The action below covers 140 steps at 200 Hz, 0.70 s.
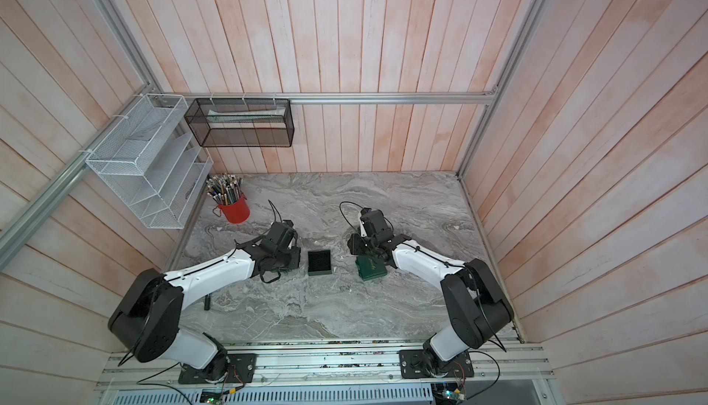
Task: Take the rings out of the lift-off lid box
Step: Pick up the lid from the center of the board.
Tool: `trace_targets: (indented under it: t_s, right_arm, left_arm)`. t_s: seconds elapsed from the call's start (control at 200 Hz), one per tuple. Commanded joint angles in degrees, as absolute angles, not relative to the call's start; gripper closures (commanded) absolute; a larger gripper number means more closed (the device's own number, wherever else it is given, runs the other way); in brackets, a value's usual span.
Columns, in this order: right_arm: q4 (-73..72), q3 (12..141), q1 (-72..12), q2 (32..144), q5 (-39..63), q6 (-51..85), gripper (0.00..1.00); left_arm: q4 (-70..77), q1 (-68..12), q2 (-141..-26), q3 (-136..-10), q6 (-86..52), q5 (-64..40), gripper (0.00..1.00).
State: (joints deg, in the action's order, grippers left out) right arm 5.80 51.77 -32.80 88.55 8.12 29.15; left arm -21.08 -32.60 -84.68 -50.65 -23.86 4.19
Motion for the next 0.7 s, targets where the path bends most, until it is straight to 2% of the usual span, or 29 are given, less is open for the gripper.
trace_targets:
  t_s: [0.0,0.08,0.23,0.295,0.415,0.525,0.695]
  right_arm:
    - [3.83,50.81,-32.41,87.45,11.44,29.71,0.56]
    - [1.38,49.65,-32.31,86.56,13.89,30.08,0.53]
    - [-6.18,45.95,-31.78,84.2,20.26,32.27,0.27]
    - [-9.68,44.06,-31.84,83.2,22.3,33.01,0.2]
    - [-14.71,41.81,-31.87,81.99,26.11,34.02,0.13]
    - [-20.34,39.44,-31.83,80.81,28.97,35.65,0.03]
    - [-24.58,38.5,-33.07,78.57,29.65,34.89,0.02]
  left_arm:
    - [-18.75,-30.61,-81.2,-52.19,-25.04,-2.19,1.0]
    - [-14.68,-28.72,-78.99,-50.98,-25.91,-8.51,1.0]
    - [-5.42,-27.07,-75.91,-48.9,-28.38,-17.3,1.0]
    - [-2.51,-26.84,-75.84,-48.9,-29.15,-18.78,1.0]
    - [3.83,-26.26,-77.48,-49.09,-31.51,-23.87,1.0]
    - [11.95,-25.94,-79.19,-48.35,-35.74,-30.49,1.0]
    - [21.7,-25.81,-80.8,-46.32,-42.91,-35.58,1.0]
